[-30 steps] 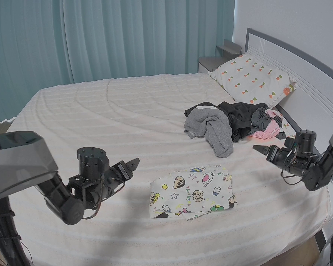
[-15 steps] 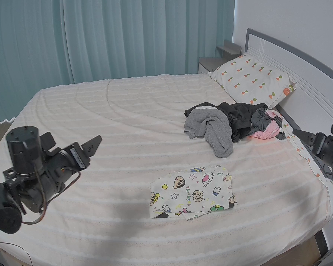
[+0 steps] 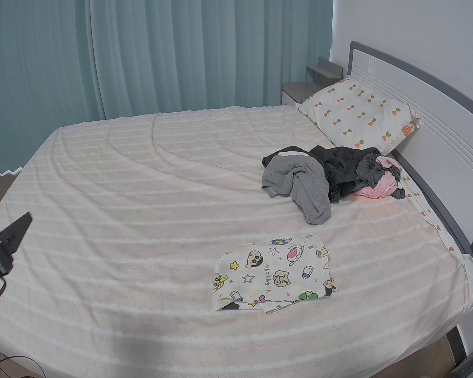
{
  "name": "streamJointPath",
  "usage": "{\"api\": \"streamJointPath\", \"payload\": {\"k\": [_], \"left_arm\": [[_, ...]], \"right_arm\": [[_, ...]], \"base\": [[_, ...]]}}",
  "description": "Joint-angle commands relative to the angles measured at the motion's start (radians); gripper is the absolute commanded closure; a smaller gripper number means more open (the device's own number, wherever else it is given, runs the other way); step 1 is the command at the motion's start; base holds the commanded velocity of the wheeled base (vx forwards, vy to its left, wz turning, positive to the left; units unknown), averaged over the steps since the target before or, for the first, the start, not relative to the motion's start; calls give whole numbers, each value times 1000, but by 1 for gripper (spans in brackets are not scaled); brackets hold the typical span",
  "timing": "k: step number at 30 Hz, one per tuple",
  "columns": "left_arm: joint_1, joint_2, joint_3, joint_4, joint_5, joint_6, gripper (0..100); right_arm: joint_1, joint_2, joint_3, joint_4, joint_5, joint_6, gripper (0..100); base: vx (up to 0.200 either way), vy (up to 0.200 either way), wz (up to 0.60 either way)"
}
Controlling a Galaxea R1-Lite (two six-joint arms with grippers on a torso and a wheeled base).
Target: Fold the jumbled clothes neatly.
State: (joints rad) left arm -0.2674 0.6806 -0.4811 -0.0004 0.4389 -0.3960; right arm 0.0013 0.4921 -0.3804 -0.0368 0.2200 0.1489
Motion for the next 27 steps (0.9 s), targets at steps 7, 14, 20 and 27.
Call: {"api": "streamJointPath", "payload": {"k": [7,14,20,27], "left_arm": [[301,-605,176,284,35,134,0],[303,-612,312,197,80,146,0],[269,-681,481,-59,-204,284,0],[269,-679,481,10,-486,434,0]], "right_arm": [[0,-492,359,43,-14,-236,0],[0,-491,371,-2,-159,-146,0],[-1,-489,371,60,-232,-147,0],[-1,-491,376,49,-226,-146,0]], "base": [[0,0,0],[0,0,0],[0,0,0],[0,0,0]]}}
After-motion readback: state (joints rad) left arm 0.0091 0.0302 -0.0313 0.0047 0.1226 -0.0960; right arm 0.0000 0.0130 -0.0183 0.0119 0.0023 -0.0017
